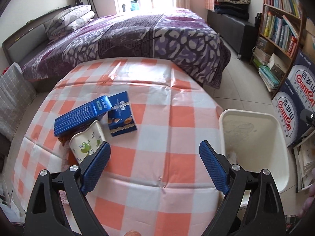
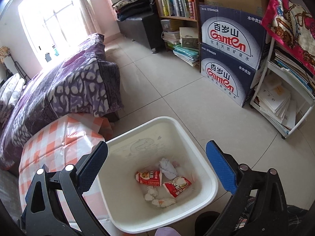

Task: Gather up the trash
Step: 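Grasp pink fuzzy strip on the table with left gripper, then grasp printed paper cup with right while left lifts pink fuzzy strip, then carry paper cup with right while left carries pink strip toward white bin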

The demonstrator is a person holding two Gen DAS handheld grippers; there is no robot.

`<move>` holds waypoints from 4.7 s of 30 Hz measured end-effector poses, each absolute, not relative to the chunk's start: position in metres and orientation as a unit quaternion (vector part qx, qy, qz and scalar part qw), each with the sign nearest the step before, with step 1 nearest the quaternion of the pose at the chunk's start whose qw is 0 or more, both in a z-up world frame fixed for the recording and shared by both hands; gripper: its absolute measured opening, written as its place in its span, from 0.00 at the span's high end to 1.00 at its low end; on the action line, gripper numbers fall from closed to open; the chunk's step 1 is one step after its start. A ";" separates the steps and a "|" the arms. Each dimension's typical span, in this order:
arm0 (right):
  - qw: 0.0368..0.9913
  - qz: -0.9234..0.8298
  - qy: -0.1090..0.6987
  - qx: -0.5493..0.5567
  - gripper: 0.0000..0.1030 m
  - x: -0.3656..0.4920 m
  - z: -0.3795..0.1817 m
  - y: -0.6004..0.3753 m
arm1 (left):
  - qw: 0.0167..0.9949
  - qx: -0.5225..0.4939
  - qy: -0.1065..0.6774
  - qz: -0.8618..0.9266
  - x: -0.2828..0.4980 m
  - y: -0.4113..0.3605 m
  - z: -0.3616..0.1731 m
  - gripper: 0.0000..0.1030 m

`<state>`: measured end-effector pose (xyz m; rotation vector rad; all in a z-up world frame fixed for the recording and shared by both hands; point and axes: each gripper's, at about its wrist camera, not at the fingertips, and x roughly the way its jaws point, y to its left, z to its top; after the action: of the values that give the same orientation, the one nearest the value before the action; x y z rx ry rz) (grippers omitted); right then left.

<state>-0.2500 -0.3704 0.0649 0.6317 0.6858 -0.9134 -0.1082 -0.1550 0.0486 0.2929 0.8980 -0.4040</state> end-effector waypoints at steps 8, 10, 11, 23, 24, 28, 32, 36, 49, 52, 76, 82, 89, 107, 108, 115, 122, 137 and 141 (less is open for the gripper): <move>0.808 -0.377 0.365 0.269 0.07 -0.205 0.053 -0.333 | 0.844 0.149 0.500 -0.128 -0.074 -0.074 0.013 0.14; 0.811 -0.365 0.376 0.261 0.07 -0.194 0.050 -0.324 | 0.833 0.140 0.523 -0.117 -0.064 -0.055 0.006 0.14; 0.812 -0.358 0.382 0.257 0.07 -0.188 0.048 -0.318 | 0.827 0.134 0.535 -0.112 -0.059 -0.046 0.003 0.14; 0.832 -0.243 0.445 0.224 0.07 -0.127 0.027 -0.248 | 0.778 0.079 0.612 -0.115 -0.042 0.024 -0.032 0.55; 0.835 -0.233 0.448 0.219 0.07 -0.122 0.026 -0.242 | 0.780 0.078 0.610 -0.117 -0.043 0.027 -0.031 0.60; 0.847 -0.173 0.459 0.206 0.07 -0.103 0.022 -0.213 | 0.777 0.053 0.614 -0.126 -0.041 0.042 -0.029 0.78; 0.848 -0.105 0.474 0.213 0.07 -0.084 0.013 -0.187 | 0.781 0.010 0.616 -0.107 -0.031 0.070 -0.024 0.78; 0.846 -0.052 0.482 0.222 0.07 -0.064 0.005 -0.165 | 0.799 -0.032 0.593 -0.092 -0.025 0.096 -0.003 0.78; 0.825 0.045 0.494 0.272 0.29 -0.017 -0.027 -0.133 | 0.812 -0.085 0.568 -0.107 -0.006 0.110 0.020 0.78; 0.818 0.058 0.504 0.272 0.67 -0.012 -0.029 -0.128 | 0.812 -0.088 0.567 -0.108 -0.005 0.111 0.020 0.78; 0.937 -0.108 0.311 0.114 0.78 -0.070 0.070 -0.120 | 0.928 -0.032 0.370 -0.035 -0.029 0.089 0.083 0.78; 0.951 -0.148 0.259 0.083 0.77 -0.093 0.095 -0.127 | 0.936 -0.028 0.348 -0.031 -0.033 0.069 0.090 0.78; 0.951 -0.171 0.247 0.071 0.77 -0.104 0.104 -0.138 | 0.940 -0.026 0.336 -0.056 -0.044 0.043 0.098 0.78; 0.940 -0.222 0.245 0.084 0.77 -0.130 0.107 -0.182 | 0.937 0.001 0.330 -0.114 -0.066 -0.021 0.104 0.78; 0.939 -0.226 0.244 0.086 0.77 -0.132 0.107 -0.185 | 0.937 0.002 0.330 -0.116 -0.067 -0.023 0.104 0.78; 0.933 -0.247 0.243 0.096 0.77 -0.143 0.107 -0.204 | 0.935 0.010 0.330 -0.132 -0.072 -0.042 0.103 0.78; 0.924 -0.273 0.244 0.109 0.77 -0.154 0.105 -0.228 | 0.932 0.022 0.329 -0.149 -0.080 -0.063 0.101 0.78; 0.895 -0.334 0.257 0.146 0.77 -0.184 0.099 -0.280 | 0.925 0.046 0.328 -0.185 -0.098 -0.101 0.100 0.78; 0.883 -0.354 0.265 0.160 0.77 -0.194 0.094 -0.296 | 0.923 0.053 0.327 -0.196 -0.104 -0.110 0.099 0.78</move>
<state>-0.1940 -0.2959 0.0944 0.3326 0.5517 -0.7374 -0.1043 -0.1103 0.0994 0.1092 0.6715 -0.4021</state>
